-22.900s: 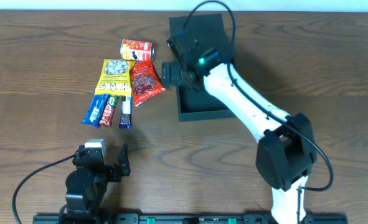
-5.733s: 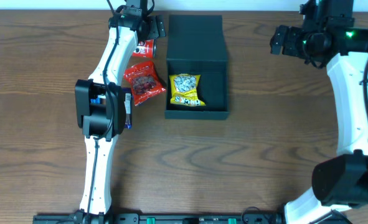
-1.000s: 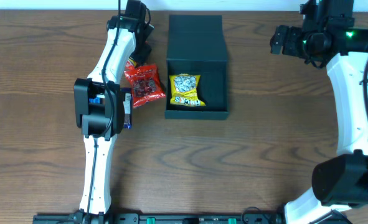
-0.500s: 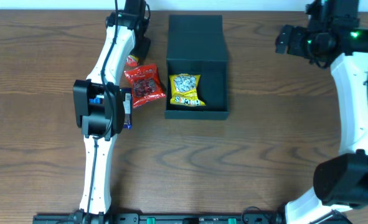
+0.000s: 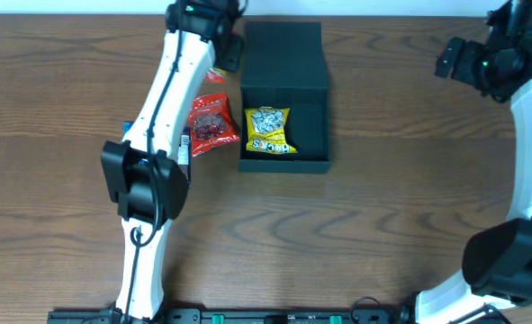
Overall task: Pack container
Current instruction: 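Lift the red can and place it upright in the box's right side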
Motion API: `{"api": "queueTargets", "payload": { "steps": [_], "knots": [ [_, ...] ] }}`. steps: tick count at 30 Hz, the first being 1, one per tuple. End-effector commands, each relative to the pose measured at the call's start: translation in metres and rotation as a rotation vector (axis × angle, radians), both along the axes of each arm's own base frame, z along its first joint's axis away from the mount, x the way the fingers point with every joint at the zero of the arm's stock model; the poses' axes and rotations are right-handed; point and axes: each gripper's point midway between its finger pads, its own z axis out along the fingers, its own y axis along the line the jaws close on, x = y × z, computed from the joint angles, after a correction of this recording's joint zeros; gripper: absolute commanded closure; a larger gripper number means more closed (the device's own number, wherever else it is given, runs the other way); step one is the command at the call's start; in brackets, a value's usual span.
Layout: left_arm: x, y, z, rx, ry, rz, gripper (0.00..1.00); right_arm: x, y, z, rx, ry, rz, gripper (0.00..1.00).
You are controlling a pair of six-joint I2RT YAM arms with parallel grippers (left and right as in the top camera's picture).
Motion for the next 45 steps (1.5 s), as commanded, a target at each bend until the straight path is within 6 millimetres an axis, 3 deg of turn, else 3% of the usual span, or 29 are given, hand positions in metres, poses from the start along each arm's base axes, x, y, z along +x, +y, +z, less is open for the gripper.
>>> {"api": "queueTargets", "payload": {
  "steps": [1,11,15,30,35,36,38,41,45],
  "knots": [
    [-0.018,-0.036,0.017,-0.111,0.006,0.038,0.36,-0.004,-0.013,0.005,-0.003,-0.008,-0.041,0.01],
    [-0.087,-0.139,0.0,-0.285,0.175,0.128,0.4,-0.009,-0.019,0.003,-0.003,0.009,-0.05,0.01],
    [-0.106,-0.163,-0.02,-0.271,0.227,0.143,0.41,-0.01,-0.018,0.002,-0.002,0.015,-0.05,0.01],
    [-0.115,-0.179,-0.073,-0.282,0.358,0.215,0.4,-0.01,-0.018,0.002,-0.001,0.018,-0.05,0.01],
    [-0.115,-0.18,-0.077,-0.279,0.364,0.215,0.4,-0.011,-0.018,0.001,0.0,0.02,-0.05,0.01],
    [-0.115,-0.18,-0.077,-0.279,0.364,0.215,0.36,-0.011,-0.018,0.001,0.0,0.02,-0.05,0.01],
    [-0.115,-0.18,-0.077,-0.28,0.363,0.215,0.18,-0.011,-0.018,0.001,0.0,0.02,-0.05,0.01],
    [-0.113,-0.182,-0.076,-0.29,0.359,0.211,0.06,-0.011,-0.018,0.001,0.0,0.02,-0.05,0.01],
    [-0.113,-0.192,-0.074,-0.332,0.37,0.167,0.04,-0.011,-0.018,0.001,0.0,0.02,-0.05,0.01]
  ]
}}
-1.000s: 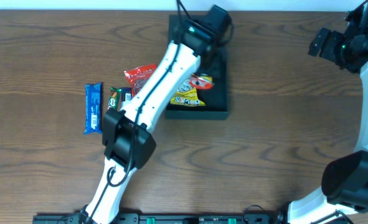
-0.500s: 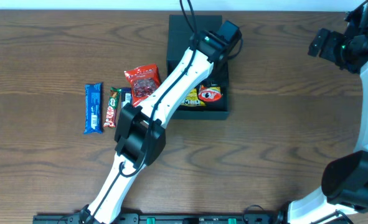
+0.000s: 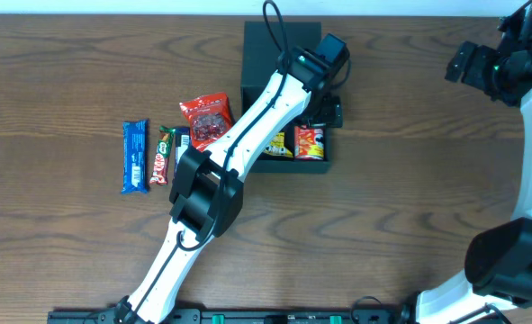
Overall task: Pack container
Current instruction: 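Lift the red can and place it upright in the box's right side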
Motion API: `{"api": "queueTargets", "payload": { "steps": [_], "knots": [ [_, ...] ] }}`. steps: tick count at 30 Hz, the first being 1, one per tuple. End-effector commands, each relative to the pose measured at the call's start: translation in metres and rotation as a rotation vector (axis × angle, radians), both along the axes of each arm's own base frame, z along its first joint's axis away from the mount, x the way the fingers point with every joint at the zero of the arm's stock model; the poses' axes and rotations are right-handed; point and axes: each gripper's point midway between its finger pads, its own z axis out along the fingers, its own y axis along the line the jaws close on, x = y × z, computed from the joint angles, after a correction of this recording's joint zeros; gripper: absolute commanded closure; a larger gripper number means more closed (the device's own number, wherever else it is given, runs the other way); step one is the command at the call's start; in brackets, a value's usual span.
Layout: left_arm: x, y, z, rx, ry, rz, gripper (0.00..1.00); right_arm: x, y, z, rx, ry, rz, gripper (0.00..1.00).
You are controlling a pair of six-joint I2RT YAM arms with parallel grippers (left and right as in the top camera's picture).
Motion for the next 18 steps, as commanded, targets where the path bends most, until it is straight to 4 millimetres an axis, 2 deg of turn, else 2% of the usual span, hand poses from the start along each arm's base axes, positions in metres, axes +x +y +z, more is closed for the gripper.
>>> {"api": "queueTargets", "payload": {
  "steps": [1,7,10,13,15,18],
  "knots": [
    [0.003,-0.008,0.005,-0.041,-0.007,-0.028,0.03,-0.002,-0.004,0.005,-0.005,-0.009,-0.016,0.01],
    [0.006,-0.005,0.01,-0.041,-0.026,-0.053,0.09,-0.002,-0.004,0.005,-0.005,-0.006,-0.016,0.01],
    [0.017,0.006,0.02,-0.043,-0.06,-0.049,0.12,-0.002,-0.004,0.005,-0.004,-0.005,-0.016,0.01],
    [0.032,0.027,0.037,0.0,-0.131,-0.036,0.11,-0.002,-0.004,0.005,-0.004,-0.005,-0.015,0.01],
    [0.048,0.056,0.059,0.074,-0.222,-0.004,0.11,-0.002,-0.004,0.005,-0.004,-0.005,-0.016,0.01],
    [0.06,0.089,0.081,0.157,-0.294,0.049,0.08,-0.003,-0.004,0.005,-0.004,-0.004,-0.016,0.01]
  ]
}}
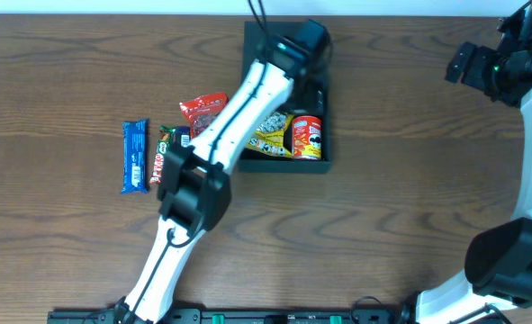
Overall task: Pack container
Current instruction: 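Lift the red can and place it upright in the box's right side, then grasp the red Hacks candy bag with the left gripper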
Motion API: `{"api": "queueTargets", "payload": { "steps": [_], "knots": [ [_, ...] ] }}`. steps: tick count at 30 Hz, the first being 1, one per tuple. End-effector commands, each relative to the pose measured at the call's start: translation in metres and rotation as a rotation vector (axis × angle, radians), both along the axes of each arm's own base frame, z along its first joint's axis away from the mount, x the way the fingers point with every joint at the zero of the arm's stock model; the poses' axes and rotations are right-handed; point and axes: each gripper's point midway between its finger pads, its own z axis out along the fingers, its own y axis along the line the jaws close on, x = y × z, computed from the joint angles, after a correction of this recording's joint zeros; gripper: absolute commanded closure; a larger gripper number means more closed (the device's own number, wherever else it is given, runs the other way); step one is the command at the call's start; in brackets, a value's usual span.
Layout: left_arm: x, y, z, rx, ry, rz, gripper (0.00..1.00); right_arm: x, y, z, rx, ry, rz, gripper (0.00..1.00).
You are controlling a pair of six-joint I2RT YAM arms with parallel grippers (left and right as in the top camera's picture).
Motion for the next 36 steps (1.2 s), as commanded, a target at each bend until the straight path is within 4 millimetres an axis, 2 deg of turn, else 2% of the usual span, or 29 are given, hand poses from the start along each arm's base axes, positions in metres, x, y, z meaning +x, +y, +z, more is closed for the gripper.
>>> {"api": "queueTargets", "payload": {
  "steps": [1,3,5,9,12,17,22,29,36],
  "knots": [
    [0.023,0.05,0.067,0.1,-0.192,0.066,0.07,-0.001,-0.004,0.005,-0.006,-0.011,-0.015,0.01],
    [0.025,0.072,0.072,0.125,-0.189,0.115,0.05,-0.001,-0.004,0.005,-0.006,-0.011,-0.015,0.01],
    [0.021,0.101,0.066,0.133,-0.12,0.219,0.05,-0.001,-0.004,0.005,-0.006,-0.011,-0.016,0.01],
    [0.017,0.137,0.053,0.172,-0.034,0.3,0.05,-0.001,-0.004,0.006,-0.006,-0.012,-0.015,0.01],
    [0.017,0.153,0.045,0.178,0.009,0.333,0.06,-0.001,-0.004,0.006,-0.006,-0.012,-0.015,0.01],
    [0.019,0.159,0.026,0.183,0.053,0.346,0.03,-0.001,-0.004,0.005,-0.006,-0.011,-0.015,0.01],
    [0.012,0.16,0.003,0.202,0.112,0.341,0.03,-0.002,-0.003,0.005,-0.004,-0.006,-0.015,0.01],
    [-0.004,0.154,-0.043,0.148,0.226,0.337,0.04,-0.004,-0.003,0.003,-0.002,0.004,-0.015,0.01],
    [-0.014,0.16,-0.073,0.166,0.264,0.343,0.04,-0.005,-0.002,0.003,-0.001,0.007,-0.014,0.01]
  ]
}}
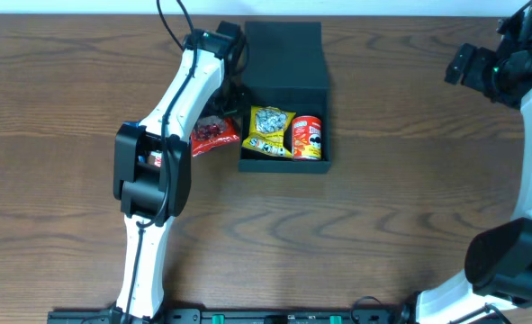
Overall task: Pack container
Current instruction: 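Grasp the red Hacks candy bag with the left gripper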
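The black container (284, 61) lies open at the table's back middle. In its front part lie a yellow snack bag (268, 131) and, to its right, a red chips can (308, 138). A red snack bag (213, 135) lies just left of the container, partly under my left arm. My left gripper (229, 101) hangs over the gap between that bag and the container wall; its fingers look spread and hold nothing. My right gripper (464, 65) is raised at the far right, well away from the container; its jaws are too dark to read.
My left arm (171, 108) slants over the table's left side and hides the candy bars there; only a sliver of wrapper (155, 160) shows beside its elbow. The container's lid half (284, 40) sits toward the back edge.
My left gripper has moved from over the back of the container to its left side, above the red snack bag. The arm now covers the candy bars. The can and yellow bag lie unmoved.
My left gripper was at the container's back left corner, and only the yellow bag lay inside. Then the arm reached across the container with the red can at its front right. Later the can lay beside the yellow bag; now the gripper is outside, left of the container.
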Motion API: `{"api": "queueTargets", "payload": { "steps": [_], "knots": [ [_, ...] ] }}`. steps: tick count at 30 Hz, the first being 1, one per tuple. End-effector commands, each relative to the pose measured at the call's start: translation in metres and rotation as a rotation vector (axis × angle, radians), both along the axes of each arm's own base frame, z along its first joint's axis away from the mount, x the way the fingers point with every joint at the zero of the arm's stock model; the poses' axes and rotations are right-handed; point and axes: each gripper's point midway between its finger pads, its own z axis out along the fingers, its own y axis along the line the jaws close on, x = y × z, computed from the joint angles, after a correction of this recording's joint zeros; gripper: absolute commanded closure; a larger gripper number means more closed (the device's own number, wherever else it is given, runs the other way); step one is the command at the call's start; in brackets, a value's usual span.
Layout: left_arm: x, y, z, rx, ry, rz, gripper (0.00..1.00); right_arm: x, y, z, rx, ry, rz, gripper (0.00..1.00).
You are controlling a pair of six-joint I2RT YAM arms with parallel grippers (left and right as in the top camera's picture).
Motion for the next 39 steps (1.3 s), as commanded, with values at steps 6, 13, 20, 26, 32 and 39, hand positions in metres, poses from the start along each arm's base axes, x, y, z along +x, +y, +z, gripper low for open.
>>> {"api": "queueTargets", "payload": {
  "steps": [6,13,20,26,32,39],
  "knots": [
    [-0.011,0.012,-0.029,-0.023,0.066,0.043,0.14,-0.002,-0.003,0.005,-0.004,-0.008,-0.014,0.01],
    [-0.009,0.011,-0.035,-0.051,0.061,0.052,0.4,-0.001,-0.001,0.005,-0.004,-0.008,-0.011,0.01],
    [-0.006,0.018,-0.033,-0.023,0.05,0.035,0.71,-0.001,-0.001,0.005,0.001,-0.009,-0.017,0.01],
    [0.006,0.019,-0.016,-0.013,-0.007,0.019,0.75,-0.001,-0.001,0.005,0.0,-0.009,-0.017,0.01],
    [0.025,0.027,0.022,0.042,-0.114,-0.004,0.8,-0.001,-0.001,0.005,0.0,-0.009,-0.017,0.01],
    [0.029,0.017,0.062,0.036,-0.211,-0.031,0.81,-0.001,-0.001,0.005,0.0,-0.009,-0.017,0.01]
  ]
}}
